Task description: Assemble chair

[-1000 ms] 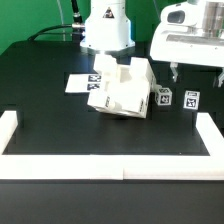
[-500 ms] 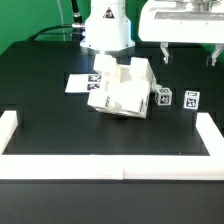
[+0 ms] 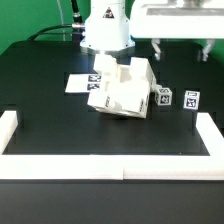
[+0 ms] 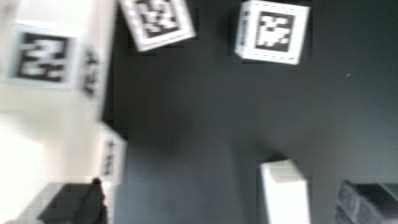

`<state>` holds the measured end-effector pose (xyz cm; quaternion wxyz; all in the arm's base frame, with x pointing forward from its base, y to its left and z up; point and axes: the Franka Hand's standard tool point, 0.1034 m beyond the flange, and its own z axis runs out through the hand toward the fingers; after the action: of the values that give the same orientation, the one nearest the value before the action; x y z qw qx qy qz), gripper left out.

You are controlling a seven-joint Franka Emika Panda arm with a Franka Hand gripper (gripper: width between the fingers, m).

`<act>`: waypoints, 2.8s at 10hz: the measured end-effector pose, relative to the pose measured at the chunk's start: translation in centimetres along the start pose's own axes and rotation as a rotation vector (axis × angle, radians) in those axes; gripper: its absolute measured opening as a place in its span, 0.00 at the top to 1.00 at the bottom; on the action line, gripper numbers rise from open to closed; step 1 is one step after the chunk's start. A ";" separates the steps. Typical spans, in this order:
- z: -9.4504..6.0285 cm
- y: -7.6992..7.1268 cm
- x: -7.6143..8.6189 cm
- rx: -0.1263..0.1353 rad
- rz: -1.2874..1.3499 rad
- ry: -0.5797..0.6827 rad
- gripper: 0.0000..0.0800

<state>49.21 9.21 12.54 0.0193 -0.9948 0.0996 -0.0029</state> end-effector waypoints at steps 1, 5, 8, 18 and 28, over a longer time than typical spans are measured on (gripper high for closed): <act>-0.7 2.0 0.3 0.004 -0.022 0.002 0.19; -0.9 3.5 0.8 0.005 -0.014 0.005 0.19; -0.8 3.7 0.7 0.003 -0.015 0.001 0.19; 0.5 10.1 1.9 -0.037 -0.062 -0.013 0.19; 1.5 9.7 8.2 -0.093 -0.093 0.015 0.19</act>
Offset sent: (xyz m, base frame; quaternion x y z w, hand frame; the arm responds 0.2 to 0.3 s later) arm 0.0000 0.0000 0.0000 0.0000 0.0000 0.0000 1.0000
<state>55.31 -1.83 10.71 -0.0278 -0.9982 0.0533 -0.0068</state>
